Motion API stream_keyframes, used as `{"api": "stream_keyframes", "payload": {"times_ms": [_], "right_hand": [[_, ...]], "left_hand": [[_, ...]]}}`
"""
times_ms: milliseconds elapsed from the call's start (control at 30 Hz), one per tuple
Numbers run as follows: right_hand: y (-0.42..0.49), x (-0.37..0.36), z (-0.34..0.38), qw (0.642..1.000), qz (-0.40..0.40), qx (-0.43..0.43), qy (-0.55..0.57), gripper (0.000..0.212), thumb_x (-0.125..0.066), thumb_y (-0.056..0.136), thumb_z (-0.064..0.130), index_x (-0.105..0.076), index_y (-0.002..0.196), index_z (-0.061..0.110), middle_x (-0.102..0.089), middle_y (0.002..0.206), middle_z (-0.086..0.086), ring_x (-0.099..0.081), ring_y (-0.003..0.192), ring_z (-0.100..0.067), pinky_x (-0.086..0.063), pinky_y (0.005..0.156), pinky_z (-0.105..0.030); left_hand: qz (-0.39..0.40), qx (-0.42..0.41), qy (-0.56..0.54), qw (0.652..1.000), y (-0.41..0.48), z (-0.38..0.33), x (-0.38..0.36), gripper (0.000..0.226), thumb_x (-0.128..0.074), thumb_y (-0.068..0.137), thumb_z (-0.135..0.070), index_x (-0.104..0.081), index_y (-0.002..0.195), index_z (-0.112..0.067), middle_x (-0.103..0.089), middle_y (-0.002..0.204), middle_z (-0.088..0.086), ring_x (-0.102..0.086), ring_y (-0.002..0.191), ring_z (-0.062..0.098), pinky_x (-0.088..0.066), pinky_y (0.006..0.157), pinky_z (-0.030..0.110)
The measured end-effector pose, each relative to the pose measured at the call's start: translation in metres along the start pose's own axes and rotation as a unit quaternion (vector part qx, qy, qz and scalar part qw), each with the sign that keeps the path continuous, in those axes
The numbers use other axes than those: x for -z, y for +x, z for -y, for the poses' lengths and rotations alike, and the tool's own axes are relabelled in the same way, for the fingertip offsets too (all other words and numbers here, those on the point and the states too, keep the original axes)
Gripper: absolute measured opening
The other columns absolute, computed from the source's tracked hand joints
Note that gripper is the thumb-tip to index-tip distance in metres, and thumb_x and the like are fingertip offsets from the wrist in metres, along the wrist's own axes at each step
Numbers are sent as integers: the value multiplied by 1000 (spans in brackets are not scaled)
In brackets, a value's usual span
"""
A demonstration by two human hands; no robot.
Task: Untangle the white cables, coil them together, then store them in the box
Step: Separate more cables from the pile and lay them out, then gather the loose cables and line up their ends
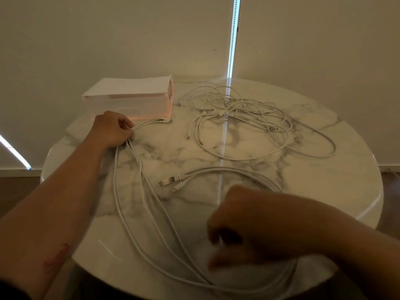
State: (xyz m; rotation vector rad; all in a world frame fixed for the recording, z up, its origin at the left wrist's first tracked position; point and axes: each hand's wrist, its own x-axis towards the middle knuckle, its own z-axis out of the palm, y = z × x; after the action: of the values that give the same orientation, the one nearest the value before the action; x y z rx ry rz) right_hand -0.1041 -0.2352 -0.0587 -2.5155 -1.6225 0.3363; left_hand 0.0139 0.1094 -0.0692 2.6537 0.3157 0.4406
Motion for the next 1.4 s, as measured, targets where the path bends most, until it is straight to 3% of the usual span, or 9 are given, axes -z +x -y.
{"api": "stream_keyframes", "payload": {"times_ms": [133, 233, 400, 533, 700, 800, 1033, 1267, 1400], "right_hand": [[21, 21, -26, 973, -212, -49, -74, 24, -65, 90, 34, -68, 106, 16, -64, 96, -1, -59, 86, -17, -52, 78, -36], [27, 3, -41, 978, -165, -99, -83, 33, -61, 91, 35, -62, 119, 17, -57, 111, -4, -55, 100, -23, -48, 85, -39], [32, 3, -41, 979, -151, -119, -63, 20, -58, 94, 29, -67, 104, 15, -59, 97, -2, -56, 90, -20, -45, 78, -30], [20, 9, -16, 977, -173, -96, -83, 32, -58, 93, 41, -65, 110, 14, -60, 103, -1, -55, 93, -18, -46, 81, -29], [7, 13, 53, 999, -45, -12, -5, 56, -50, 89, 64, -59, 64, 15, -51, 58, 5, -42, 54, -9, -41, 60, -25], [0, 9, 67, 1000, -30, 9, 3, 57, -56, 81, 72, -45, 58, 21, -42, 51, 10, -39, 47, -4, -43, 49, -20], [-2, 3, 70, 997, -58, 51, 15, 67, -79, 74, 34, -15, 56, 33, -16, 51, 16, -19, 45, 3, -28, 50, -19], [-2, 5, 73, 998, -8, 14, 60, 56, -77, 78, 33, -27, 53, 28, -28, 52, 14, -32, 53, 0, -35, 53, -24], [-3, 15, 72, 999, 27, 5, 38, 38, -71, 79, 55, -63, 68, 20, -40, 57, 14, -40, 57, -4, -38, 57, -16]], "left_hand": [[4, -3, -10, 1000, 0, 1, -2, 15, -75, 77, -13, -75, 92, -13, -66, 79, 3, -59, 77, 16, -41, 76, 24], [4, -4, -11, 1000, 1, 2, -3, 14, -75, 77, -13, -74, 91, -13, -67, 79, 3, -60, 77, 16, -41, 75, 24], [2, -5, -5, 1000, 3, 4, -4, 11, -73, 79, -13, -74, 91, -14, -69, 81, 4, -59, 77, 16, -41, 76, 25], [0, -9, 5, 1000, 4, 3, -4, 12, -71, 80, -12, -75, 92, -13, -68, 83, 6, -59, 80, 17, -41, 78, 26], [-4, -10, 6, 1000, 1, 1, -4, 16, -71, 80, -10, -74, 95, -10, -67, 84, 7, -59, 81, 17, -41, 78, 25], [-11, -17, 6, 1000, -1, -1, -3, 17, -71, 80, -10, -75, 97, -9, -71, 91, 13, -64, 87, 24, -41, 80, 24], [-13, -25, 23, 999, -3, -1, -4, 20, -72, 80, -11, -75, 99, -7, -72, 96, 17, -66, 95, 30, -43, 86, 28], [-21, -21, 22, 999, -5, -2, -4, 21, -72, 79, -10, -75, 99, -7, -73, 94, 16, -66, 95, 27, -38, 82, 21], [-17, -20, 19, 999, -4, -1, -4, 21, -71, 80, -10, -75, 100, -8, -73, 95, 15, -66, 95, 27, -38, 83, 21]]}}
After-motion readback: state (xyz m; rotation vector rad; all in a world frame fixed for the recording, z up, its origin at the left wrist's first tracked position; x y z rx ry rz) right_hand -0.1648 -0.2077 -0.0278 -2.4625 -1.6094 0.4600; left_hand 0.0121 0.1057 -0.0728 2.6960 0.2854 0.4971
